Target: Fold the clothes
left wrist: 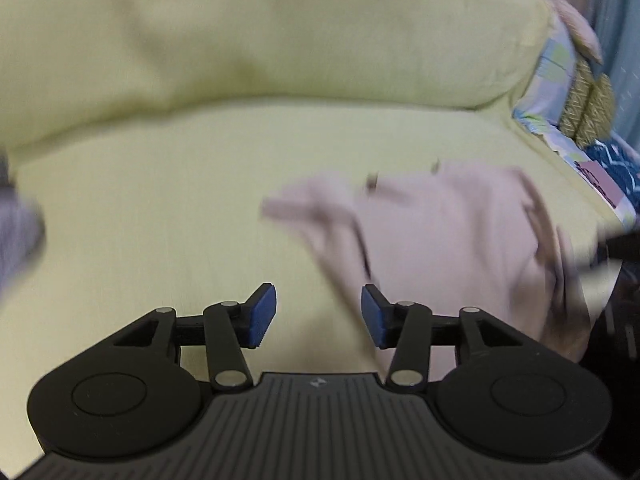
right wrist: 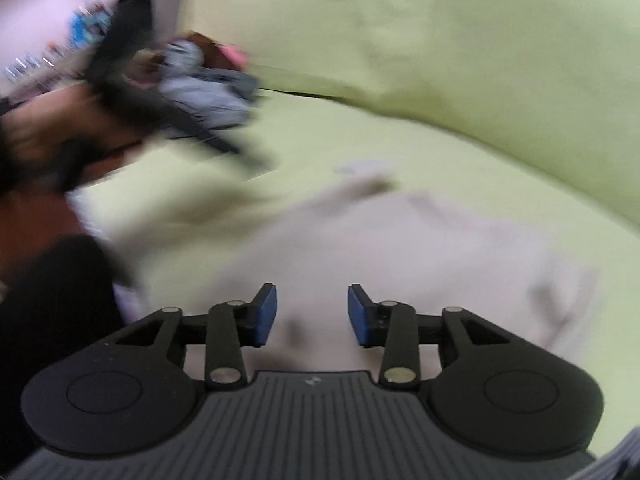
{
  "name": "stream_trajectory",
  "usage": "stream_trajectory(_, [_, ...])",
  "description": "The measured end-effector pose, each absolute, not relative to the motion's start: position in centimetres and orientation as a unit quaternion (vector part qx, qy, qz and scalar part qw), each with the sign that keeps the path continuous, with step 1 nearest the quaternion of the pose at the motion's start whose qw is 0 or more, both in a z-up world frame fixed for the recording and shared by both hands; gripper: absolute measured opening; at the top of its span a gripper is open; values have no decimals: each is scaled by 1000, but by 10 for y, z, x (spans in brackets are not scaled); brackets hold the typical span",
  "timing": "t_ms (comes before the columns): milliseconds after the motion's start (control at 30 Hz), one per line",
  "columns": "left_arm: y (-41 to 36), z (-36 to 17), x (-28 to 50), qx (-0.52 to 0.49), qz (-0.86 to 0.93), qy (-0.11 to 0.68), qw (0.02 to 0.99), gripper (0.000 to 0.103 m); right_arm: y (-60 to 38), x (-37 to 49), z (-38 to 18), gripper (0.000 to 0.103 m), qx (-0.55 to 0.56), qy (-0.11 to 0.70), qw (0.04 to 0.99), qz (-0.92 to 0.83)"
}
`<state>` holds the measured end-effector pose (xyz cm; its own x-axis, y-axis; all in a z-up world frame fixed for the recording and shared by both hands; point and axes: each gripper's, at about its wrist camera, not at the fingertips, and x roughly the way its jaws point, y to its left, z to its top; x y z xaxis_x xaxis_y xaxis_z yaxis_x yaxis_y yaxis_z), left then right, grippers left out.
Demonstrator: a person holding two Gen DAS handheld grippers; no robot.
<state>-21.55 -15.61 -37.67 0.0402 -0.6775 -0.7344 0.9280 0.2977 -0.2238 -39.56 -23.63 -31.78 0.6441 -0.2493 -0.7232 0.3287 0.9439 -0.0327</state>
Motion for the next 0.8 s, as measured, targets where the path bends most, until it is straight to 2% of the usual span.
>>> stream_trajectory(33, [-154,-385,-220,154,-570,405,698,52,-258,-392,-320,48,25,397,901,-175])
stream_trajectory(67, [-152,-392,-224,148,-570,417,693,53,-269,-385,-323,50,8,403,898,-178])
stream_trajectory(133, [-150,-407,-236,131,-568,438,685,59,-289,-375,-324,59,-14,411,893,-180])
stream_trajectory(267, [-149,-416,-246,129,-561,441,688,67,-331,-347,-333,60,-62,433,885,-162])
stream_trajectory(367, [-152,-416,-250,127,-560,438,692,66,-365,-329,-341,60,-89,455,874,-148])
stream_trajectory(433, [-158,-415,-255,147,-568,424,690,54,-384,-321,-350,60,-76,469,869,-139])
stream_trajectory(467, [-160,-414,-256,153,-571,420,689,32,-394,-317,-354,60,-69,476,866,-135])
stream_trajectory(500, [-162,-413,-256,160,-574,415,688,9,-403,-313,-358,55,-58,483,864,-128])
stream_trajectory(533, [-163,-413,-254,156,-574,419,686,7,-411,-310,-362,29,-36,491,863,-116])
stream_trajectory(567, [-165,-412,-254,155,-573,419,687,2,-415,-309,-363,11,-17,491,865,-104])
stream_trajectory(600, [-167,-411,-256,160,-574,414,688,1,-417,-308,-363,1,-11,490,866,-101])
stream_trajectory(800, [-201,-399,-251,190,-586,367,697,0,-419,-338,-335,1,7,440,881,-174])
